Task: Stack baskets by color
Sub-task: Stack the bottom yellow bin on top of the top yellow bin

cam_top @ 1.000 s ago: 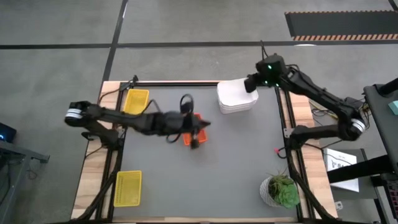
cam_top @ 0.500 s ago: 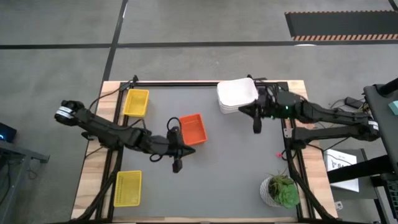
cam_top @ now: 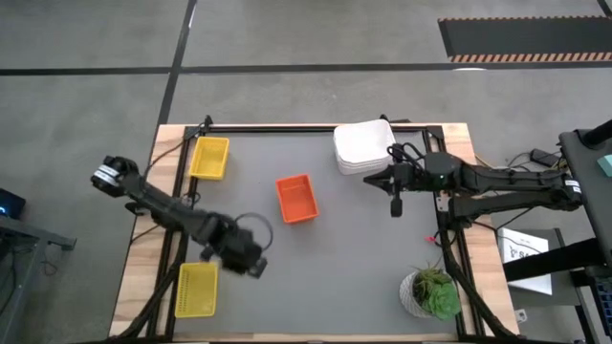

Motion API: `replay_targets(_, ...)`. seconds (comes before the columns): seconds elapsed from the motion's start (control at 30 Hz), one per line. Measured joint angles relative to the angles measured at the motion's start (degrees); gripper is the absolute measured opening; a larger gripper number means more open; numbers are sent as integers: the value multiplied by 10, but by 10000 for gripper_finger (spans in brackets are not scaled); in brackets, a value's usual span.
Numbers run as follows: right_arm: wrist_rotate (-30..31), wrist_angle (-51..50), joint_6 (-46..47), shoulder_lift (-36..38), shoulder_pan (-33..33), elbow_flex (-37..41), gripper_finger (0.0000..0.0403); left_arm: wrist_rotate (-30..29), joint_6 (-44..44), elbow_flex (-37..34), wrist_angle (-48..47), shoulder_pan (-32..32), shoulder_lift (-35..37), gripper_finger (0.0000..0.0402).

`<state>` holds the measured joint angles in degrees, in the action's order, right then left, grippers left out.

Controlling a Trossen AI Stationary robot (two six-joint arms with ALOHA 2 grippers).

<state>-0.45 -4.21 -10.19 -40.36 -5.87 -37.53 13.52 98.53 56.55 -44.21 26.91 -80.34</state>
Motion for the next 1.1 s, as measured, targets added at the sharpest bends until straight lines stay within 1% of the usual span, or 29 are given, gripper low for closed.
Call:
replay_targets(0.07, 0, 1, -10, 0, 0, -4, 13, 50, 79, 7, -3, 38, -14, 0)
replay_targets(0.13, 0, 2, -12, 0, 0, -5, 13, 75, 145, 20, -2, 72, -25, 0)
replay_targets(0.27, 0, -1, -30, -2, 0, -5, 13, 77, 254, 46, -5, 117, -29, 0)
replay_targets(0.4, 0, 1, -46, -2, 0, -5, 13, 76, 304, 45, -64, 151, -29, 0)
replay_targets(0.43, 0, 1, -51, -2, 0, -5, 13, 76, 313, 40, -60, 158, -29, 0)
replay_targets(0.5, 0, 3, -56, -2, 0, -5, 13, 70, 311, 32, -46, 164, -29, 0)
replay_targets(0.6, 0, 3, -69, -2, 0, -5, 13, 42, 290, 22, -42, 166, -29, 0)
replay_targets(0.7, 0, 3, -83, -2, 0, -5, 13, 37, 271, 14, -43, 167, -29, 13)
replay_targets(0.8, 0, 3, -94, -2, 0, -5, 13, 37, 268, 10, -46, 167, -29, 44)
replay_targets(1.0, 0, 3, -115, -2, 0, -5, 13, 36, 256, 2, -50, 169, -39, 120)
replay_targets(1.1, 0, 3, -116, -2, 0, -5, 13, 35, 256, -12, -46, 170, -54, 145)
